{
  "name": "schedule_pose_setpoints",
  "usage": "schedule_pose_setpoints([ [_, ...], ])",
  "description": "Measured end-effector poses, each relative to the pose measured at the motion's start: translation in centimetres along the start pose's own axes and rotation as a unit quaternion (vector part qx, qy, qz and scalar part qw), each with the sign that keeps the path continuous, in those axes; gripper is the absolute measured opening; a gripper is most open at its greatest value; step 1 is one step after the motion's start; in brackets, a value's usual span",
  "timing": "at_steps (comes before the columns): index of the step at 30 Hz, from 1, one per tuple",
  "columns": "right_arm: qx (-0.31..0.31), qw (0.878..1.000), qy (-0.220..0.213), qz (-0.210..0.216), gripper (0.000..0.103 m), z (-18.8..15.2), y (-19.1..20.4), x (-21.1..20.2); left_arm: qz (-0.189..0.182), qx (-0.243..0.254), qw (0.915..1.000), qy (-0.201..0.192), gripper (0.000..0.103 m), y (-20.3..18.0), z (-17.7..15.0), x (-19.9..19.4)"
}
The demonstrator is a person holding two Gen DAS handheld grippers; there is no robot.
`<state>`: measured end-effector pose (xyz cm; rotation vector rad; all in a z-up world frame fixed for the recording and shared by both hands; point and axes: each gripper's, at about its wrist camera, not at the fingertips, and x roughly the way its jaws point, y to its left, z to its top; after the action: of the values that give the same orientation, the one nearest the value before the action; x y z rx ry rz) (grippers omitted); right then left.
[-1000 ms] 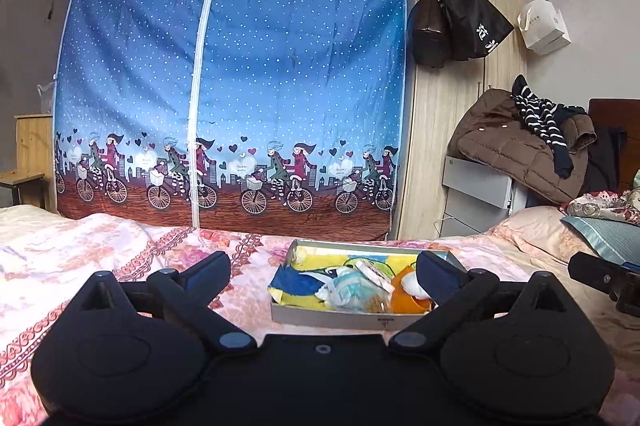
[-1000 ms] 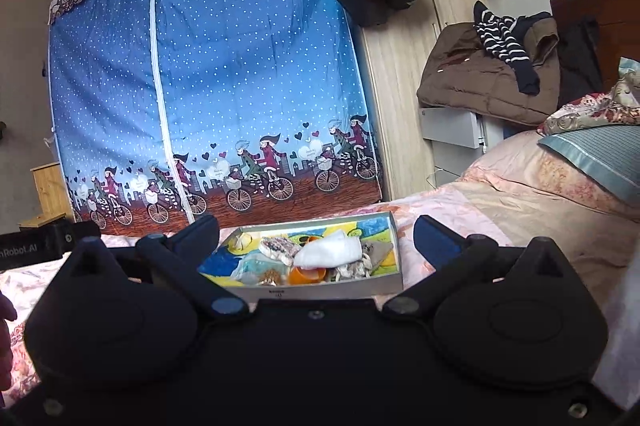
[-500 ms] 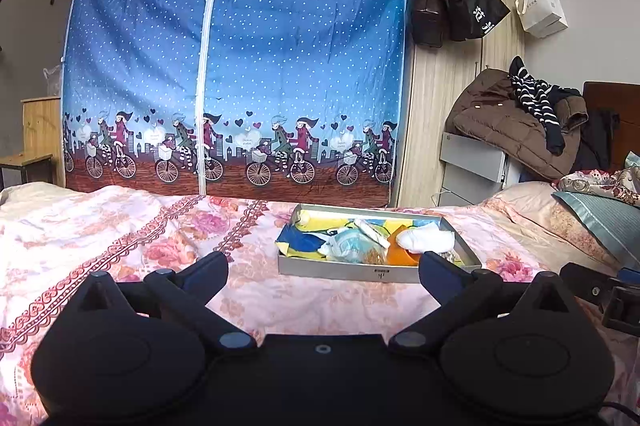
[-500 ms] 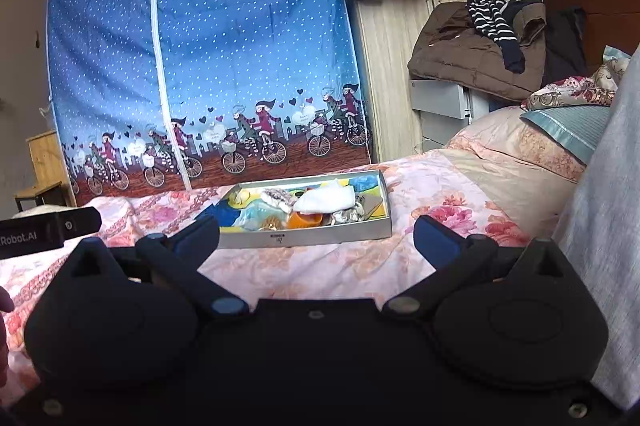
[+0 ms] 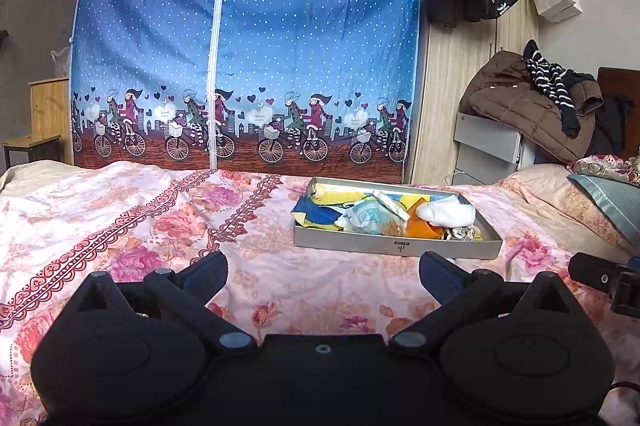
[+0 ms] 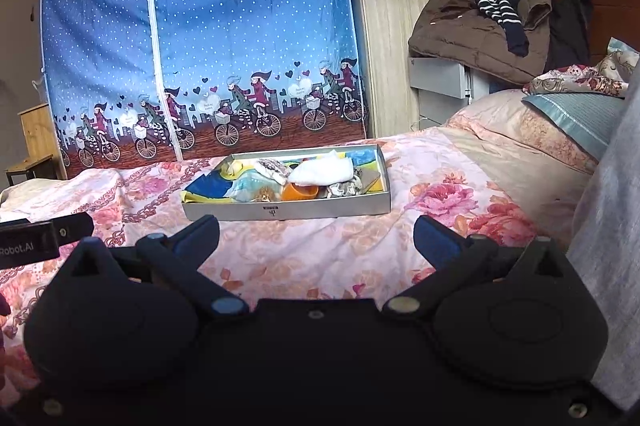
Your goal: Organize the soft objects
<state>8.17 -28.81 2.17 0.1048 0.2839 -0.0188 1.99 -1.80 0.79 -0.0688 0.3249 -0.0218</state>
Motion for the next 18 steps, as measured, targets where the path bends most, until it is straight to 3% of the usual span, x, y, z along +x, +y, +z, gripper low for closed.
schedule_pose_setpoints([
  [18, -0.007, 1.0, 0.025, 0.011, 0.103, -1.1, 0.6, 0.5, -0.003, -0.01, 0.9996, 0.026, 0.102, 0.8, -1.2, 1.9],
])
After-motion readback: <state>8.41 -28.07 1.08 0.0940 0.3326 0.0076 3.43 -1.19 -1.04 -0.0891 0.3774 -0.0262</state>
